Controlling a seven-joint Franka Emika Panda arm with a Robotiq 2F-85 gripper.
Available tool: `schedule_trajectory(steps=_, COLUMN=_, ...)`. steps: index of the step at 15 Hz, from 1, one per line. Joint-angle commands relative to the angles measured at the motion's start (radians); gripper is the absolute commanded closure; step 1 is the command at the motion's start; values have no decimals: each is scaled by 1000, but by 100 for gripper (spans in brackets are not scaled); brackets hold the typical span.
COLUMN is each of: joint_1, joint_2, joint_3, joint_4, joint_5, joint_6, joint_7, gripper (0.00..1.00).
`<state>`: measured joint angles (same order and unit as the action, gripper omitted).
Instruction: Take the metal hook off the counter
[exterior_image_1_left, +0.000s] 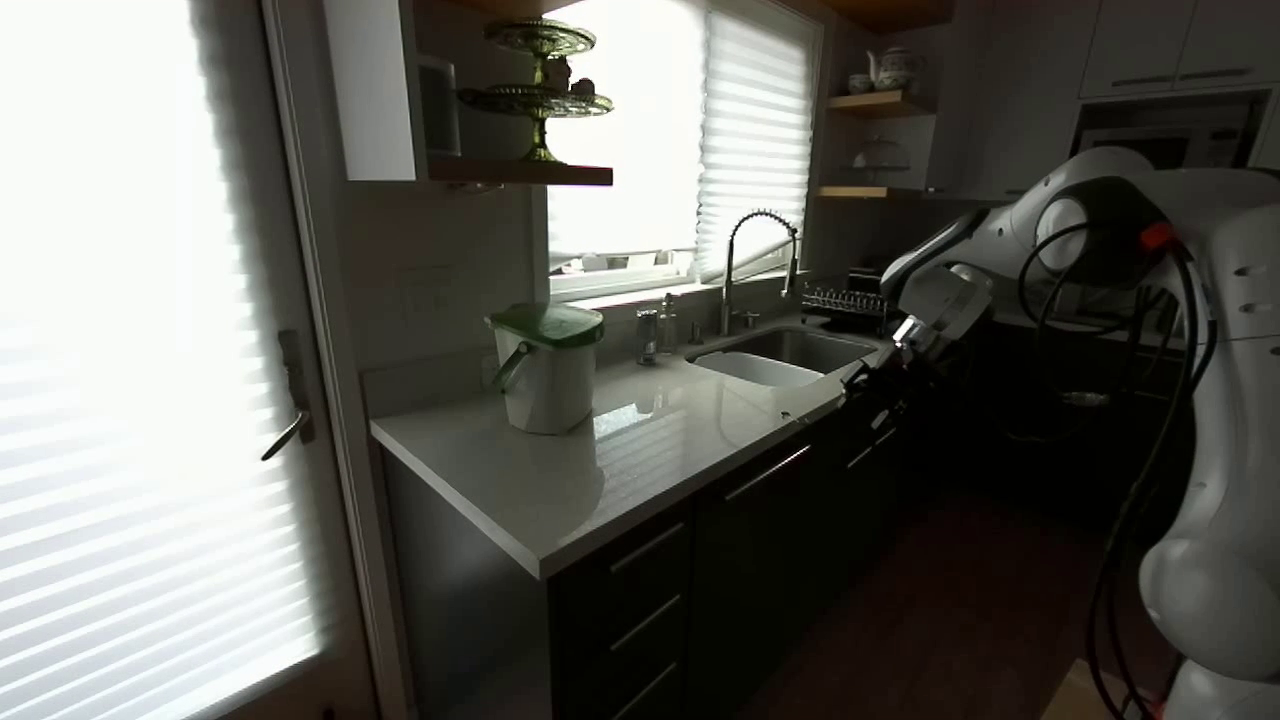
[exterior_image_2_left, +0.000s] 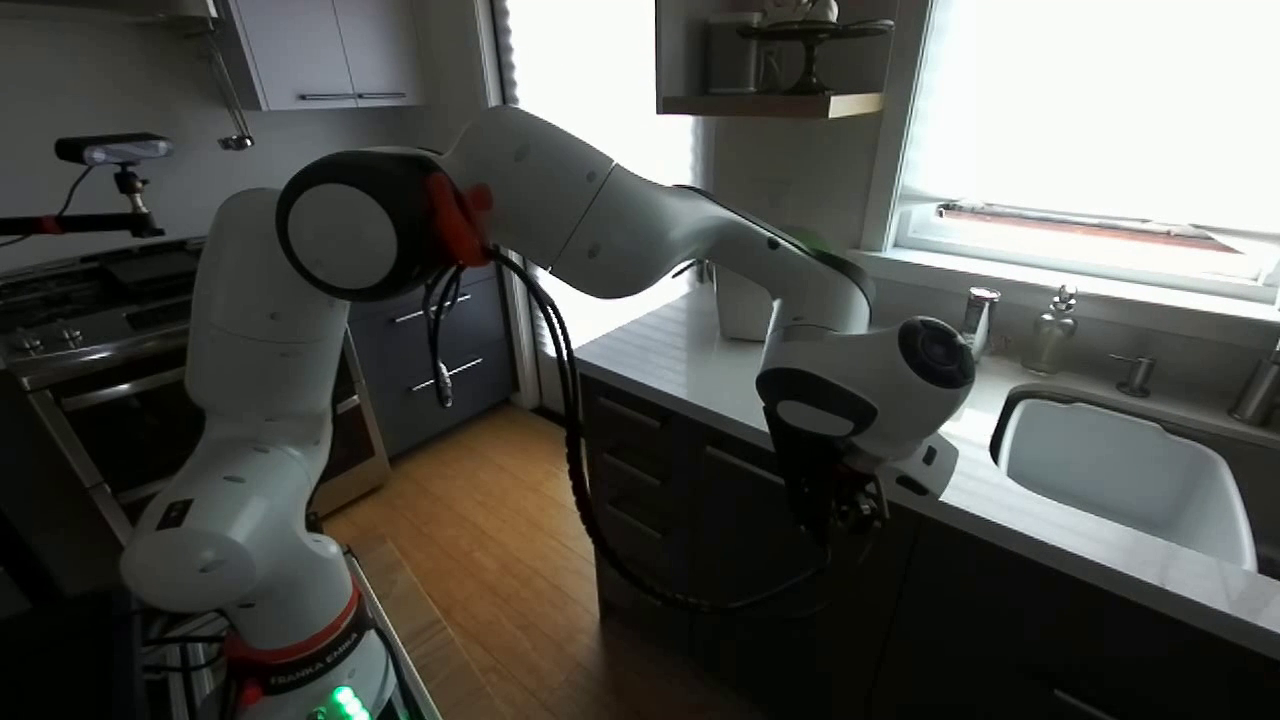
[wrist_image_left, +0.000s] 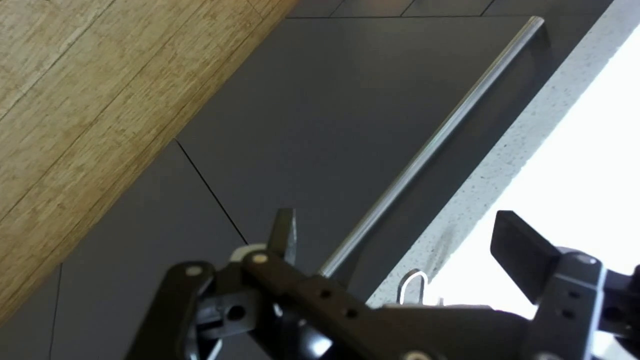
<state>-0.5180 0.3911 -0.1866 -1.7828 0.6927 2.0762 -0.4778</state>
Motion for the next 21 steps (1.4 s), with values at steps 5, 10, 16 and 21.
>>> schedule_trajectory(steps=5, joint_1=-104, joint_2=220, joint_3=52, joint_4=169, joint_5=423, joint_6=-145, joint_7=-184, gripper=0)
schedule_trajectory(steps=10, joint_1=-180, joint_2=370, joint_3=56, joint_4=288, joint_5=621, joint_6=-328, joint_7=-281, gripper=0)
schedule_trajectory(steps=16, joint_1=-231, joint_2=512, joint_3=68, joint_4=412, joint_5=765, joint_6=-514, joint_7=-333, gripper=0)
schedule_trajectory(steps=21, joint_1=-207, joint_2=582, joint_3=68, joint_4=494, joint_5=813, joint_6=-526, joint_7=-306, gripper=0)
